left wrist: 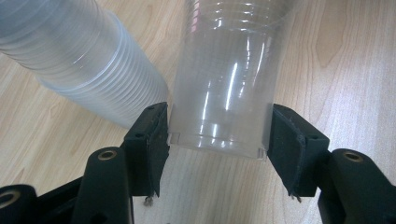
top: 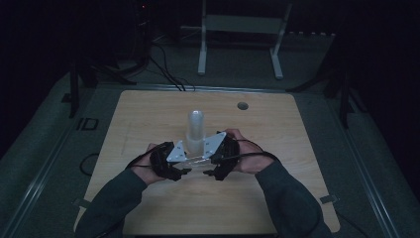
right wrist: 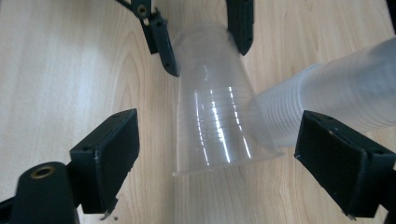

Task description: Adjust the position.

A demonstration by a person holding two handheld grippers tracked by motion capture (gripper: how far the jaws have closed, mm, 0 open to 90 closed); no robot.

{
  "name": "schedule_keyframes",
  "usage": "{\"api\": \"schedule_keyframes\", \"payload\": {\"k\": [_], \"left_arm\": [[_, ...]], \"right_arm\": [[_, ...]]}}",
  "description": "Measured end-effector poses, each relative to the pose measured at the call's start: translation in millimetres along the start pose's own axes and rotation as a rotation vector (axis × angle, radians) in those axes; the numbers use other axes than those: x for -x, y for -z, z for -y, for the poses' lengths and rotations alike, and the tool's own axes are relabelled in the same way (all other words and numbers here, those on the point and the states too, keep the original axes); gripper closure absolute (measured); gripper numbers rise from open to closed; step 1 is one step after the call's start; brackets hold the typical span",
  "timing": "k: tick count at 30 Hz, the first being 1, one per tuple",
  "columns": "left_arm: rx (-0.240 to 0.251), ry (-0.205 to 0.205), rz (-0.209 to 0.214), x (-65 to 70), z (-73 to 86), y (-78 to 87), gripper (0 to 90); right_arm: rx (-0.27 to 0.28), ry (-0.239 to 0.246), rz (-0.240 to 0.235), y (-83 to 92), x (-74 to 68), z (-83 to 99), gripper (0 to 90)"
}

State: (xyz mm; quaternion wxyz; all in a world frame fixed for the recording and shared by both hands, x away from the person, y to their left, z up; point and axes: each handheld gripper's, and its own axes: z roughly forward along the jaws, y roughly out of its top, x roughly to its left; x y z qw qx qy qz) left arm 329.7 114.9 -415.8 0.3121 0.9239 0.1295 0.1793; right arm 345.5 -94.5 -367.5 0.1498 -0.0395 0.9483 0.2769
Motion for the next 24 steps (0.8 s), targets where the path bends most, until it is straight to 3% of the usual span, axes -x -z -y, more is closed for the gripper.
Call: {"api": "schedule_keyframes", "payload": {"k": [4,8,14,24], "left_arm": [[0.015,0.017,-0.001,-1.4,2.6,1.6,41.4],[0.029,0.035,-0.002,-3.7,5.7,3.2,41.4],[0.057,0.065,-0.005,-7.8,10.4,8.0,41.4],[0.088,0.1,-0.018,-13.3,17.8,14.5,41.3]], "right_arm": [[0.035,-0.044,0.004,9.0,3.8,7.4,15.2],[0.072,-0.083,-0.019,14.5,8.3,16.2,23.1],[0.144,-0.183,-0.052,19.6,17.8,31.7,29.1],[0.149,-0.262,-0.081,13.7,23.1,47.3,36.2]]}}
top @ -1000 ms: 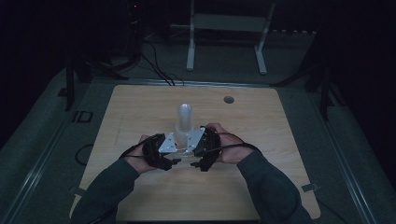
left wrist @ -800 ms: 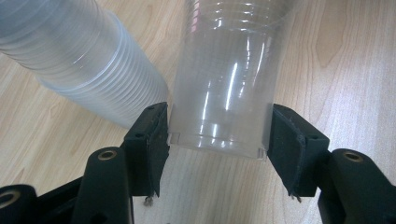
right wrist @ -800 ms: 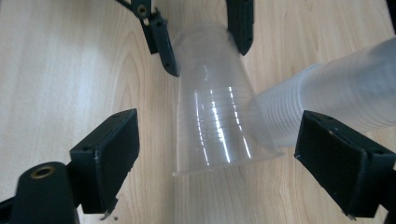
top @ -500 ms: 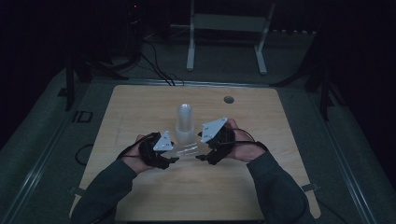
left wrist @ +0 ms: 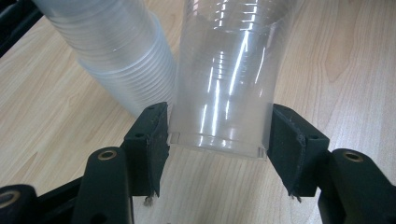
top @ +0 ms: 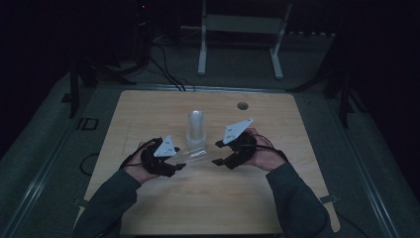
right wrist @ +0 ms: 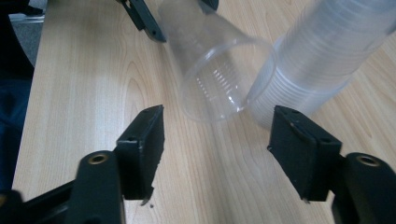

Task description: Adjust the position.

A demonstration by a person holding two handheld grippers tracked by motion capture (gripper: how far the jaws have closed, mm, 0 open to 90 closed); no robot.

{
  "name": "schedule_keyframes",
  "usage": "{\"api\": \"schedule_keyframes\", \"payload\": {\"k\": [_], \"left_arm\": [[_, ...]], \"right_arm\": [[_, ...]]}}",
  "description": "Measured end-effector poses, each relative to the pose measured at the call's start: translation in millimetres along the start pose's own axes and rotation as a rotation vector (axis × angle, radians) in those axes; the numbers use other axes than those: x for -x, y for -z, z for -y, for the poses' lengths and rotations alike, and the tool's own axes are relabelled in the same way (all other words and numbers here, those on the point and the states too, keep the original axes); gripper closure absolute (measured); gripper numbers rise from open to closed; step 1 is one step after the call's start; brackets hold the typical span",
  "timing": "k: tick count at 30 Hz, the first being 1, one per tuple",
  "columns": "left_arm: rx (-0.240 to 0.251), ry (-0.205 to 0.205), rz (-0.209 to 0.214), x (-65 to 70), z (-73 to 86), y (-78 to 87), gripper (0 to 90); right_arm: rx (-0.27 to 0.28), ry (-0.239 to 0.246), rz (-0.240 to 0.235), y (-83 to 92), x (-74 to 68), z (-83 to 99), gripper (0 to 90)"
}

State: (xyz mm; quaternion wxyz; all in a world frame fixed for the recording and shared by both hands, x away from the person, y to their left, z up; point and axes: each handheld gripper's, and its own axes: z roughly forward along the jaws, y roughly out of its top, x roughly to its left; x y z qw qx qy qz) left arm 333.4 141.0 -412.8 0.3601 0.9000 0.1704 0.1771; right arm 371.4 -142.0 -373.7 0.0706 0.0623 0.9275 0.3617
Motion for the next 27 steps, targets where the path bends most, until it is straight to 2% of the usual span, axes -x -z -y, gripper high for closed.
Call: {"api": "schedule_keyframes", "payload": {"k": [11,21,27], "left_arm": [[0.056,0.049,0.0,-4.5,5.3,8.1,41.4],[0.079,0.061,-0.008,-5.1,5.4,9.5,41.4],[0.106,0.079,0.001,-6.0,6.6,10.2,41.4]], "right_arm": [[0.013,-0.048,0.01,-11.4,-2.5,11.3,35.7],[0.035,-0.087,0.023,-23.1,-6.6,21.2,24.0],[0.051,-0.106,0.023,-28.4,-8.0,24.8,21.3]]}}
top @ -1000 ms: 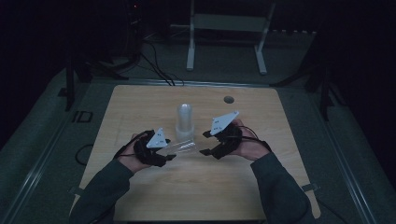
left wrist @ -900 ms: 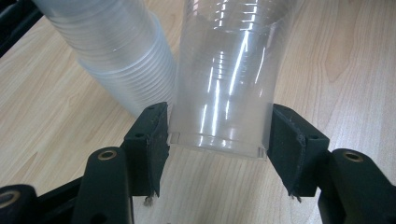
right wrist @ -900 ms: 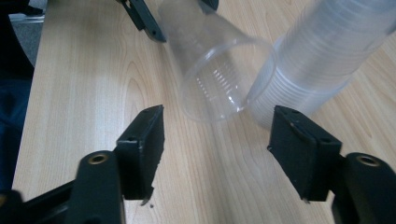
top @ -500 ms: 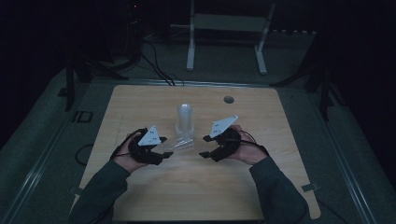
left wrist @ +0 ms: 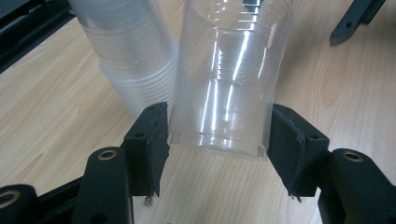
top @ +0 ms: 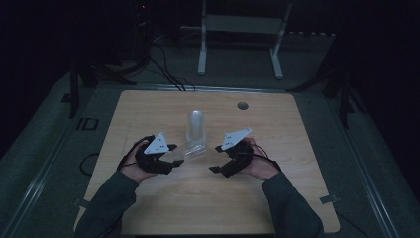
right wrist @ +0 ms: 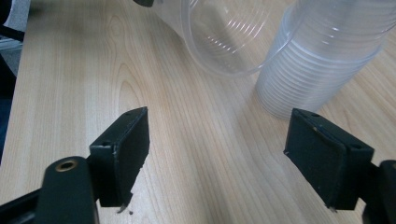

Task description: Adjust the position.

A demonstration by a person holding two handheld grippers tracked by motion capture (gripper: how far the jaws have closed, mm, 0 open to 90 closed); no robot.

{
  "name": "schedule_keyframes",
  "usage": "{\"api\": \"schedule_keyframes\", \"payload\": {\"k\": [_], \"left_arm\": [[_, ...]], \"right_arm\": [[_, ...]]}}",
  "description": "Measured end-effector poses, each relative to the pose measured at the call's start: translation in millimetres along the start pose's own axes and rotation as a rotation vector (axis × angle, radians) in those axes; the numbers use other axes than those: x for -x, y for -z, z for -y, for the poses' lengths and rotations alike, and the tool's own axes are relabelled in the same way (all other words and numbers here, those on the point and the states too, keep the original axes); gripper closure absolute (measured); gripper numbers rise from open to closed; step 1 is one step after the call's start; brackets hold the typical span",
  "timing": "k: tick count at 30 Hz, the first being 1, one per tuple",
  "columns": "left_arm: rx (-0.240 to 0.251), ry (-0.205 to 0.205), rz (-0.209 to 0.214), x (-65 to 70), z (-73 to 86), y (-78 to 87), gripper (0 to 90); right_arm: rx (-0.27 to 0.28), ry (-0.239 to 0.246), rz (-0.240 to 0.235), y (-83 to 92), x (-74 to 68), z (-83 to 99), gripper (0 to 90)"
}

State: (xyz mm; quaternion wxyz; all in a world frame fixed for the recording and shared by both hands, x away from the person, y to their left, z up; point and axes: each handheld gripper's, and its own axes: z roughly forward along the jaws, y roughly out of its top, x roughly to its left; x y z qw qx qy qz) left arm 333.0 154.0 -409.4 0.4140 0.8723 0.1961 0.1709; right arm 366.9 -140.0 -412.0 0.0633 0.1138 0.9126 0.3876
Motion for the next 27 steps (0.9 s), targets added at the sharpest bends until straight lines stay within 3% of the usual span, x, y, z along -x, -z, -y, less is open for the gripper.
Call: {"api": "schedule_keyframes", "payload": {"k": [9,19,27], "left_arm": [[0.042,0.018,0.018,-1.2,-0.7,3.9,41.4],[0.098,0.056,0.038,-4.9,1.9,7.0,41.4],[0.133,0.08,0.055,-6.6,3.2,9.4,41.4]], "right_arm": [[-0.044,-0.039,0.031,-11.0,2.3,4.3,22.3],[0.004,-0.069,0.02,-11.5,1.7,6.7,22.3],[0.076,-0.089,0.011,-10.8,-1.1,4.2,22.6]]}}
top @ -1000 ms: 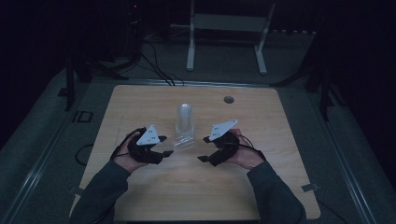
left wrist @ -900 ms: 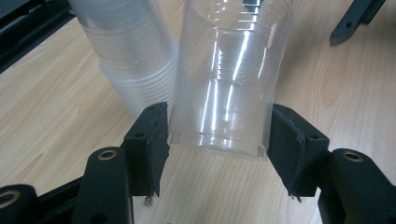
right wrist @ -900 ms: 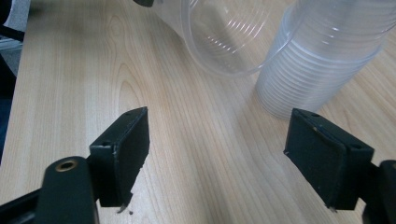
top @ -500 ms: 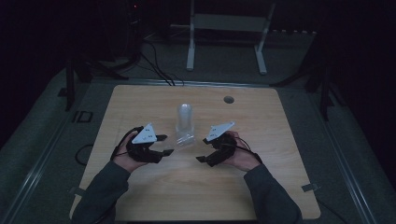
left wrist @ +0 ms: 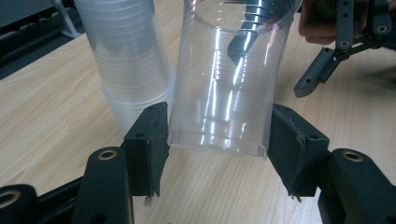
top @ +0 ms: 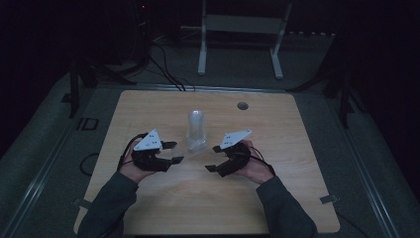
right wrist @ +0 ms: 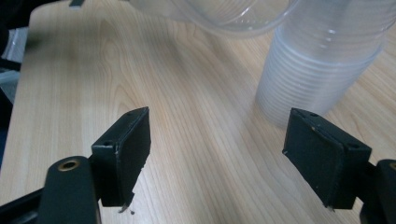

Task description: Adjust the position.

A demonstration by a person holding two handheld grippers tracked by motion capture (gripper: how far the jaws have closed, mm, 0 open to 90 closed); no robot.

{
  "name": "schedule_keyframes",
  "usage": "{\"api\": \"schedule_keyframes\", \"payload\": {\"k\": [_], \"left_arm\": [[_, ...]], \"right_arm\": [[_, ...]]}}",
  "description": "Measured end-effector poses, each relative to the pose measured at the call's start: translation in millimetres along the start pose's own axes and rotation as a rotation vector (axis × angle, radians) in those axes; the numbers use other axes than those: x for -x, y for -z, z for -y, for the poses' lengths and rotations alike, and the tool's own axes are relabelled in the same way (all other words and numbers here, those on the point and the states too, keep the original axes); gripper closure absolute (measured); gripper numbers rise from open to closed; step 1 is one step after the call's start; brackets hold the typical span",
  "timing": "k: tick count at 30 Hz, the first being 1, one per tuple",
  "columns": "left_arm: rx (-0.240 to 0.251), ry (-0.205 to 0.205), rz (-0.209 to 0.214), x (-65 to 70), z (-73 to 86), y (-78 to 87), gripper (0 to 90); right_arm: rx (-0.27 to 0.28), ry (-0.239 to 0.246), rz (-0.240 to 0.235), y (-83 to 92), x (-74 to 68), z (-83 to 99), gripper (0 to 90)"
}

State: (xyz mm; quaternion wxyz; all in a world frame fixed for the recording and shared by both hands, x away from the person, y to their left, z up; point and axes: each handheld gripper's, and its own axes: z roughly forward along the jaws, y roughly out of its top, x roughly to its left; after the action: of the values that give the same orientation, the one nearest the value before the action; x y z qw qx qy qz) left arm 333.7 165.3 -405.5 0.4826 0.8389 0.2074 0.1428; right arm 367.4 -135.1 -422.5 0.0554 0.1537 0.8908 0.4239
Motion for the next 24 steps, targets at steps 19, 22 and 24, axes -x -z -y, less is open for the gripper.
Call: {"api": "schedule_keyframes", "payload": {"k": [19,22,24], "left_arm": [[0.103,0.073,0.042,-6.2,8.0,5.7,41.5],[0.122,0.085,0.054,-6.9,8.6,6.2,41.5],[0.134,0.089,0.061,-7.2,8.8,6.7,41.5]], "right_arm": [[0.211,-0.092,-0.079,-0.1,-1.3,-6.3,26.2],[0.252,-0.112,-0.099,0.9,0.0,-7.2,26.1],[0.262,-0.12,-0.108,1.3,0.6,-7.3,26.1]]}}
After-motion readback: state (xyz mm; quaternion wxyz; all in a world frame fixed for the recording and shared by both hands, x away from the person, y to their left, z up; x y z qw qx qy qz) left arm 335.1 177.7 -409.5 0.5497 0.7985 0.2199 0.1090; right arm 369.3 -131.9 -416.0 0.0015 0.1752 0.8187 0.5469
